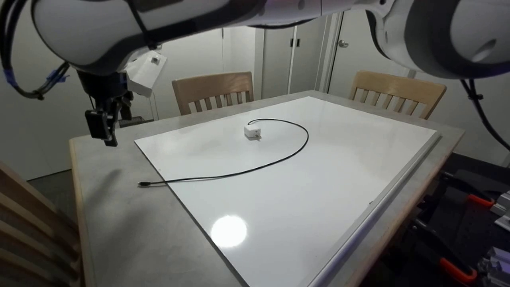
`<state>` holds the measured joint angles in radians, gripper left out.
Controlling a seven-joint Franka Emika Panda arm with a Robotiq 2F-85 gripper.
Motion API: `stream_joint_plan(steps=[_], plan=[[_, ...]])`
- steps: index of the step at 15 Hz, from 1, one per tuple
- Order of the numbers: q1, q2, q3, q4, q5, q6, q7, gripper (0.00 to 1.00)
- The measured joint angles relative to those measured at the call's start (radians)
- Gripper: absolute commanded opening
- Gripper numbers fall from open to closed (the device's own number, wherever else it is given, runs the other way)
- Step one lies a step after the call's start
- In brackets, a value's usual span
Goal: Put the cable in a circle
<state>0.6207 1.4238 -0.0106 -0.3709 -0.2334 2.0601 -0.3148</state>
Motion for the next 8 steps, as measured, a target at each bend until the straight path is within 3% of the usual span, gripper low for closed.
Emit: stream_joint_plan(steps=[4,8], plan=[[-0.019,0.044,0.06,-0.001,0.07,0.22,-0.087,1.0],[-0.026,0.053,0.078,-0.002,0.091,0.254,-0.104,1.0]])
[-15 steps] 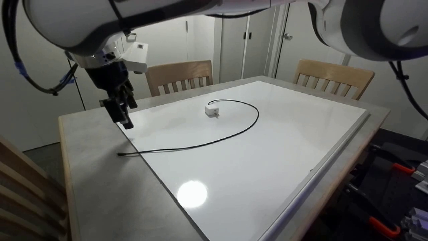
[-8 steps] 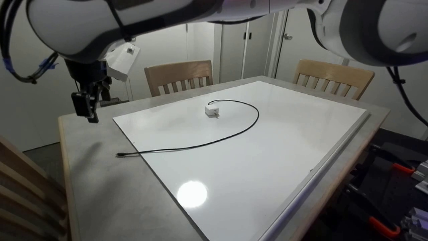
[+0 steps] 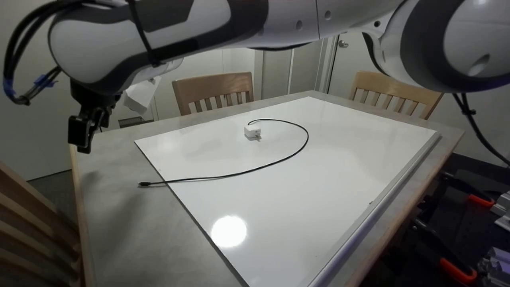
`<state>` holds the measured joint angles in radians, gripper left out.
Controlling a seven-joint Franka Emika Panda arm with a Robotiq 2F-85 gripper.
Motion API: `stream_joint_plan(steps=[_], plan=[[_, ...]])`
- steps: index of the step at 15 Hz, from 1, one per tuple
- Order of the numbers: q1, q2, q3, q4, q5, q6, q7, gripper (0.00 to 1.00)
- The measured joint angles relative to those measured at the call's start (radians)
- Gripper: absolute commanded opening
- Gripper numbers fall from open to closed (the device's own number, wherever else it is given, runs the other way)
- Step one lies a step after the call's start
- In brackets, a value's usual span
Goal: Put the cable in a circle
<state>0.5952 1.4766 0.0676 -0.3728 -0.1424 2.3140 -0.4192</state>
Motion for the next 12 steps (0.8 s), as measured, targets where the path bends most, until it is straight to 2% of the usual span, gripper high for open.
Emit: stream_joint_plan(steps=[3,6,9,12], plan=[[0.002,0.0,0.0,0.0,0.0,0.0,0.001,1.0],[-0.001,-0.006,0.036,0.001,0.046,-0.049,0.001,1.0],[-0.007,-0.035,0.084,0.002,0.1,-0.19,0.004,1.0],[-0.017,-0.084,0.096,0.001,0.117,-0.39,0.019,1.0]])
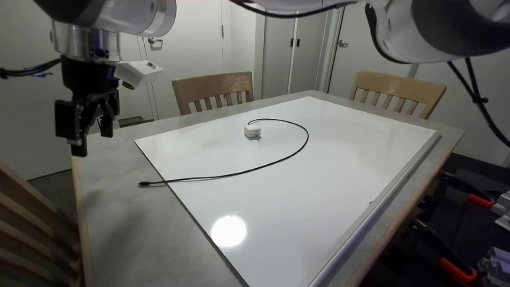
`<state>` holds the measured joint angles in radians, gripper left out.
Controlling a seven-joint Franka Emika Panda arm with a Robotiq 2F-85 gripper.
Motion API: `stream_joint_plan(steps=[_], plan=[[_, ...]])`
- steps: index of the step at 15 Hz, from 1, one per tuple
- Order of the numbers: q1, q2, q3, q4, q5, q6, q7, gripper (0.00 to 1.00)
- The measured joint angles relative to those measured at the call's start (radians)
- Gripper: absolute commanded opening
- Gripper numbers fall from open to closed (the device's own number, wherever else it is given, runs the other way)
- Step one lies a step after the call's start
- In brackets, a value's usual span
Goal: Put the cable in a circle
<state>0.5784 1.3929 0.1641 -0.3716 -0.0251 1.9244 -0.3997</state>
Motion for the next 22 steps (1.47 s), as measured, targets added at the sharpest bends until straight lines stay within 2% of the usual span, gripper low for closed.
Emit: stream_joint_plan(steps=[3,5,10,16,22], plan=[[-0.014,-0.025,0.0,0.0,0.0,-0.157,-0.001,1.0],[-0.018,-0.023,-0.001,-0.001,0.0,-0.202,-0.001,1.0],[0.0,0.002,-0.014,-0.003,-0.012,-0.236,-0.001,1.0],[0.047,0.008,-0.033,-0.003,-0.054,-0.34,-0.06,1.0],[0.088,0.023,-0.073,-0.002,-0.12,-0.345,-0.095,1.0]])
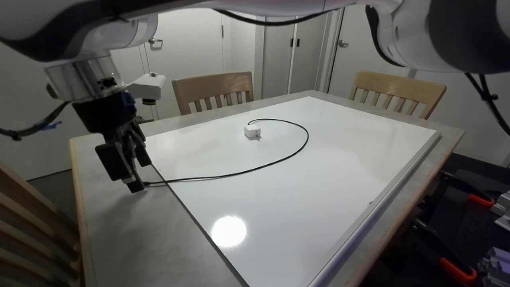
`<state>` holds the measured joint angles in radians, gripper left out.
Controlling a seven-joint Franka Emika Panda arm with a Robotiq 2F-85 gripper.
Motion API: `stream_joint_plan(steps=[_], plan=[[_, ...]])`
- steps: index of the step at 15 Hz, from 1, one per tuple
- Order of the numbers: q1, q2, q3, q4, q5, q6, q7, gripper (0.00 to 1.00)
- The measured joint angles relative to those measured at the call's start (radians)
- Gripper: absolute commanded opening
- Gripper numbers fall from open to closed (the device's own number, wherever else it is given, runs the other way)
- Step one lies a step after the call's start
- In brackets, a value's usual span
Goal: Put the cable in a circle
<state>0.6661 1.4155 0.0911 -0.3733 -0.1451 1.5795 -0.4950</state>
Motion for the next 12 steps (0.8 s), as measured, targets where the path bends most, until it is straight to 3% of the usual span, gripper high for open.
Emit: stream_joint_plan(steps=[10,12], plan=[[0.008,0.045,-0.042,0.001,-0.018,0.122,0.019,0.99],[0.007,0.055,-0.044,0.0,-0.018,0.156,0.024,0.88]])
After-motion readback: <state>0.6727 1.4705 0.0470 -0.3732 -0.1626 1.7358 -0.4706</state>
